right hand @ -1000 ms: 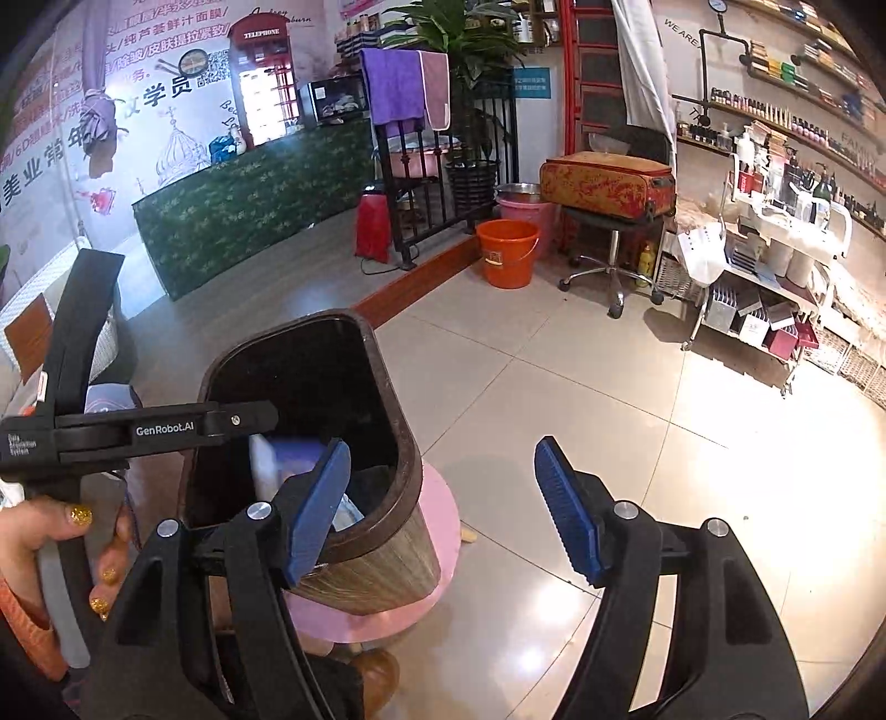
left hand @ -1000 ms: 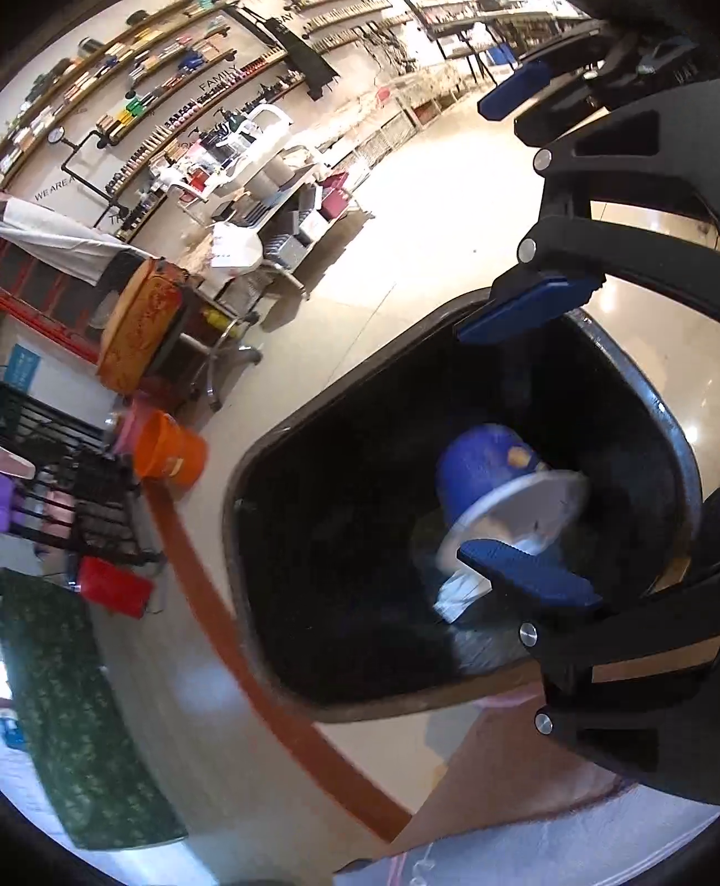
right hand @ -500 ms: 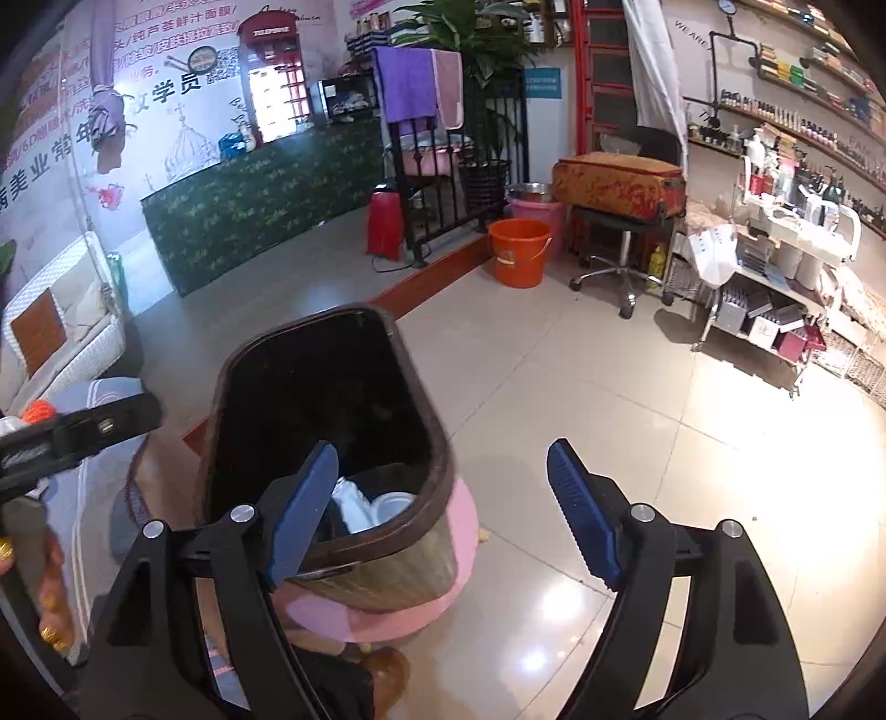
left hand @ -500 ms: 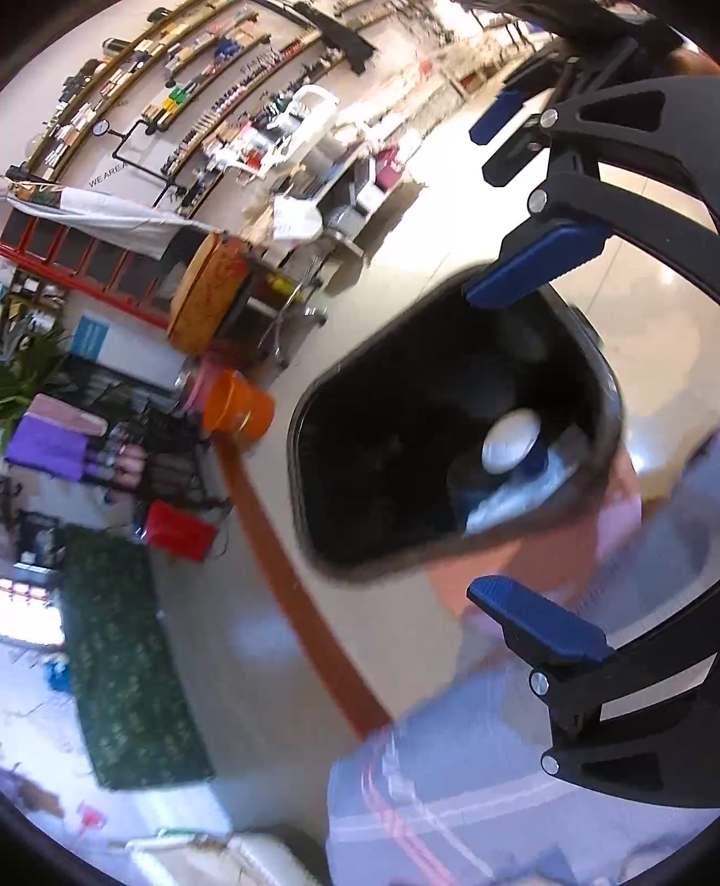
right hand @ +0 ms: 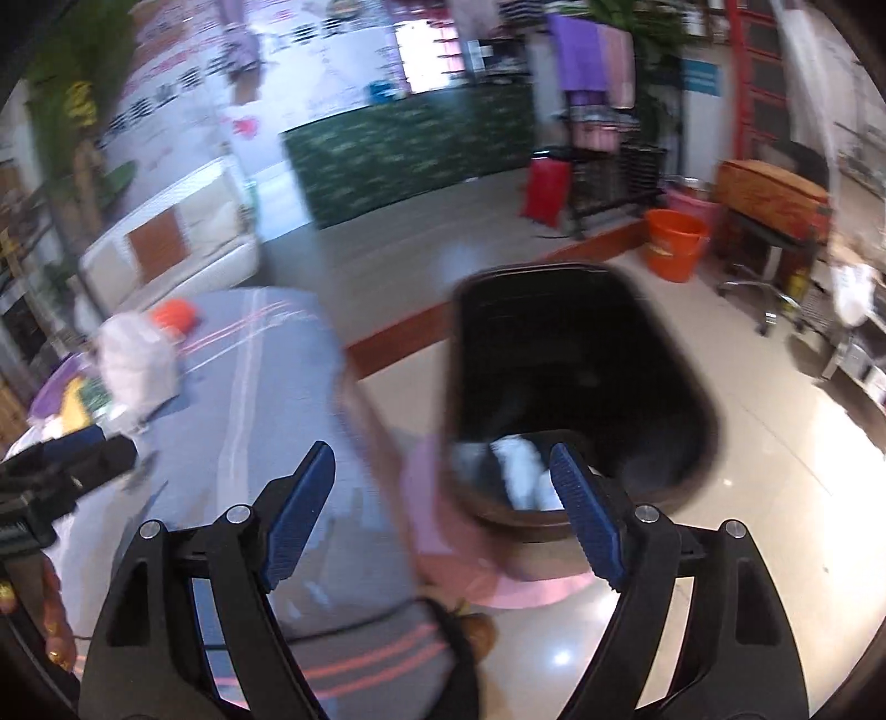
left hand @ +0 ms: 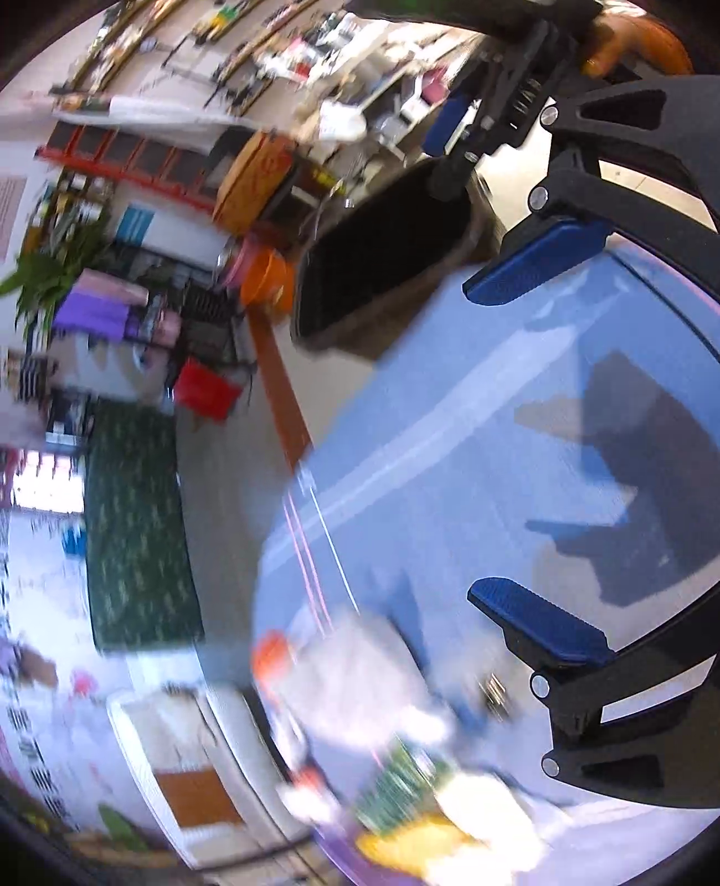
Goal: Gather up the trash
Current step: 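Grasp the crumpled tissues with the left tool while the right tool grasps the plastic bag, then carry the plastic bag over the bin and open the right tool, then lower the tissues into the bin and open the left tool, then grasp the white tissue with the left tool while the right tool grasps the white face mask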
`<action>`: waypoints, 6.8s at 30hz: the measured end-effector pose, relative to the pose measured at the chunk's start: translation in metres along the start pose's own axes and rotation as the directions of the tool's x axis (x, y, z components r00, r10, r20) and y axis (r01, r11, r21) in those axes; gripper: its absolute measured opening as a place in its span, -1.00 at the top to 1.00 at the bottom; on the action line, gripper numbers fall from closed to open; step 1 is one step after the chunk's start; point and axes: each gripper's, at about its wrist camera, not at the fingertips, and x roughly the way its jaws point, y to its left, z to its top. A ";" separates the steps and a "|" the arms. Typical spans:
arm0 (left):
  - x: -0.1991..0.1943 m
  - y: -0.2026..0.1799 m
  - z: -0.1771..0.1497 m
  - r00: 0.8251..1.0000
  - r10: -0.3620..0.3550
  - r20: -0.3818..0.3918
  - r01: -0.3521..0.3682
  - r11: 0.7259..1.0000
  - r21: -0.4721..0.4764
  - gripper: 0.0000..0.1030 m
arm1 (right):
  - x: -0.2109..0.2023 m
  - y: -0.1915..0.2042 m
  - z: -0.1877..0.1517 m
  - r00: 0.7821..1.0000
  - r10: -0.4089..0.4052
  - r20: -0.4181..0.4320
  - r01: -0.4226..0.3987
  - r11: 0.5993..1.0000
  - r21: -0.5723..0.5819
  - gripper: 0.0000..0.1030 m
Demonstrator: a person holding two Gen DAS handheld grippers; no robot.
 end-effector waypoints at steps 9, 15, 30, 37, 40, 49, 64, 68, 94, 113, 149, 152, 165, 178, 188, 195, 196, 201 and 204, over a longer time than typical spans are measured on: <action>-0.033 0.094 -0.046 0.982 0.180 -0.057 -0.186 0.974 -0.128 -0.89 | 0.013 0.112 -0.006 0.972 0.214 -0.099 -0.231 0.951 -0.208 -0.55; -0.052 0.153 -0.058 0.956 0.285 -0.068 -0.292 0.940 -0.175 -0.89 | 0.023 0.179 -0.014 0.944 0.276 -0.181 -0.323 0.887 -0.331 -0.55; -0.059 0.248 -0.067 0.964 0.258 -0.066 -0.264 0.895 -0.361 -0.75 | 0.094 0.276 -0.018 0.909 0.211 -0.360 -0.367 0.815 -0.449 -0.54; -0.050 0.263 -0.059 0.969 0.239 -0.056 -0.242 0.891 -0.385 -0.71 | 0.118 0.284 -0.021 0.895 0.182 -0.407 -0.359 0.836 -0.415 -0.21; -0.040 0.268 -0.051 0.967 0.246 -0.063 -0.251 0.894 -0.371 -0.58 | 0.118 0.284 -0.022 0.899 0.178 -0.400 -0.350 0.841 -0.413 -0.09; -0.017 0.289 -0.038 0.972 0.224 -0.074 -0.235 0.882 -0.408 0.23 | 0.094 0.274 -0.027 0.892 0.231 -0.388 -0.383 0.842 -0.380 0.00; -0.072 0.260 -0.065 0.955 0.294 0.020 -0.260 0.873 -0.413 0.56 | 0.057 0.249 -0.031 0.921 0.258 -0.293 -0.357 0.859 -0.366 0.00; -0.093 0.245 -0.072 0.953 0.296 0.059 -0.243 0.868 -0.433 0.56 | 0.043 0.237 -0.033 0.926 0.275 -0.258 -0.354 0.869 -0.347 0.00; -0.015 0.010 -0.027 0.983 -0.168 0.078 0.171 0.985 -0.030 0.56 | -0.005 0.018 -0.001 0.999 -0.031 0.025 0.033 0.995 -0.094 0.00; 0.035 -0.069 0.001 0.968 -0.249 -0.009 0.248 0.957 0.153 0.56 | 0.071 -0.082 0.020 0.984 -0.165 -0.071 0.167 0.985 0.032 -0.02; 0.139 -0.175 0.037 0.951 -0.224 -0.213 0.283 0.908 0.308 0.55 | -0.038 -0.141 -0.012 0.957 -0.289 0.037 0.277 0.943 0.187 -0.44; 0.143 -0.176 0.037 0.951 -0.216 -0.222 0.278 0.911 0.303 0.39 | -0.040 -0.142 -0.014 0.959 -0.280 0.039 0.268 0.945 0.187 -0.44; 0.132 -0.166 0.047 0.958 -0.229 -0.175 0.270 0.925 0.266 -0.64 | -0.039 -0.136 -0.017 0.965 -0.261 0.028 0.252 0.951 0.180 -0.45; 0.084 -0.111 0.043 0.986 -0.150 -0.074 0.162 0.964 0.212 -0.76 | -0.031 -0.096 -0.012 0.979 -0.201 0.033 0.196 0.974 0.112 -0.53; 0.026 -0.026 0.020 1.000 -0.016 0.002 0.016 0.997 0.077 -0.83 | -0.012 -0.023 -0.010 0.999 -0.036 0.005 0.036 0.999 -0.014 -0.54; -0.003 0.036 -0.001 0.994 0.110 -0.002 -0.110 0.994 -0.005 -0.83 | 0.000 0.047 -0.007 0.993 0.114 -0.041 -0.119 0.985 -0.125 -0.54; -0.006 0.045 -0.004 0.992 0.128 -0.004 -0.128 0.992 -0.017 -0.83 | 0.001 0.058 -0.006 0.989 0.137 -0.049 -0.142 0.980 -0.139 -0.54; -0.025 0.103 -0.025 0.981 0.192 -0.025 -0.194 0.975 -0.107 -0.83 | 0.006 0.105 -0.003 0.969 0.230 -0.090 -0.244 0.947 -0.209 -0.54; -0.035 0.133 -0.033 0.972 0.232 -0.036 -0.235 0.960 -0.151 -0.83 | 0.008 0.133 0.001 0.961 0.259 -0.102 -0.277 0.917 -0.286 -0.54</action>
